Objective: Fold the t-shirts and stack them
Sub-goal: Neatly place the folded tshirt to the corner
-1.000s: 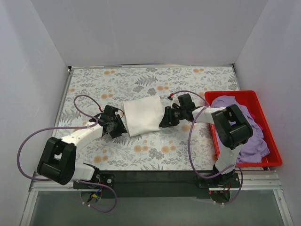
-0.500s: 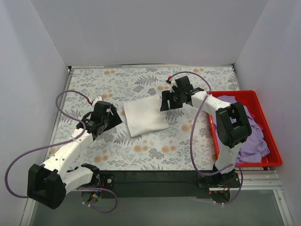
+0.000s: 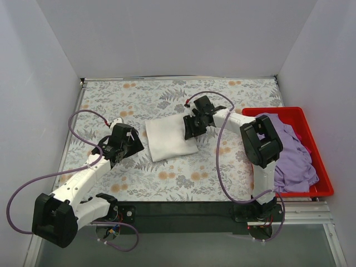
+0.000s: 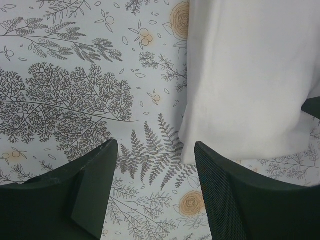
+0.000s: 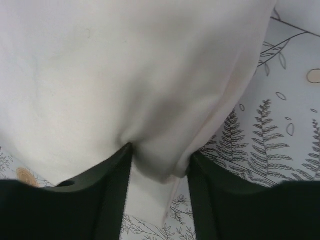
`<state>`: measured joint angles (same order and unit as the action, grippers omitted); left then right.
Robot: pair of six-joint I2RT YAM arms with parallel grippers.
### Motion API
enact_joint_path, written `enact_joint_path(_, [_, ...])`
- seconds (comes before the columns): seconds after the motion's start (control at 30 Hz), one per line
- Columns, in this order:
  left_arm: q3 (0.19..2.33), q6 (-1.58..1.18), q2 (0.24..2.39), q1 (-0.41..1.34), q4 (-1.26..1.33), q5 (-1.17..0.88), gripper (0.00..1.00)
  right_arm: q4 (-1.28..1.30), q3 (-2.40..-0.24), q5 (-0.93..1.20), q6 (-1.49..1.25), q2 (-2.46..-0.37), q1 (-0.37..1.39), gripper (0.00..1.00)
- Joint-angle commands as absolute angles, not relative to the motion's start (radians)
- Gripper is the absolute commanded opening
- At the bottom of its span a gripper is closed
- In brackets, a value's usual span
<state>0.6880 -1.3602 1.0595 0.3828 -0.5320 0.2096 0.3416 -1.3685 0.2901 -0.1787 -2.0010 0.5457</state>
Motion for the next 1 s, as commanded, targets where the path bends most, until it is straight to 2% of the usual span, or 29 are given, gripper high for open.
enact_joint_path(0.0, [0.661,-1.339,1.043,0.383,-0.500,0.216,0.59,0.377,-1.384,0.276,-0.170,-2.042,0.565,0.42])
enact_joint_path(0.17, [0.647,-1.336,1.045,0.384,-0.494,0.218,0.59,0.408,-1.407,0.212,-0.144,-2.060,0.561,0.24])
enact_joint_path(0.2, [0.646,-1.336,1.043,0.383,-0.495,0.215,0.58,0.411,-1.419,0.198,-0.138,-2.065,0.558,0.14])
enact_joint_path(0.3, [0.644,-1.342,1.040,0.384,-0.500,0.207,0.58,0.431,-1.446,0.128,-0.115,-2.074,0.535,0.02])
enact_joint_path(0.73, [0.655,-1.364,1.035,0.385,-0.580,0.187,0.58,0.499,-1.807,-0.205,0.136,-2.181,0.230,0.01])
enact_joint_path(0.97, [0.664,-1.460,1.009,0.385,-0.684,0.184,0.58,0.471,-2.003,-0.432,0.356,-2.336,0.126,0.01])
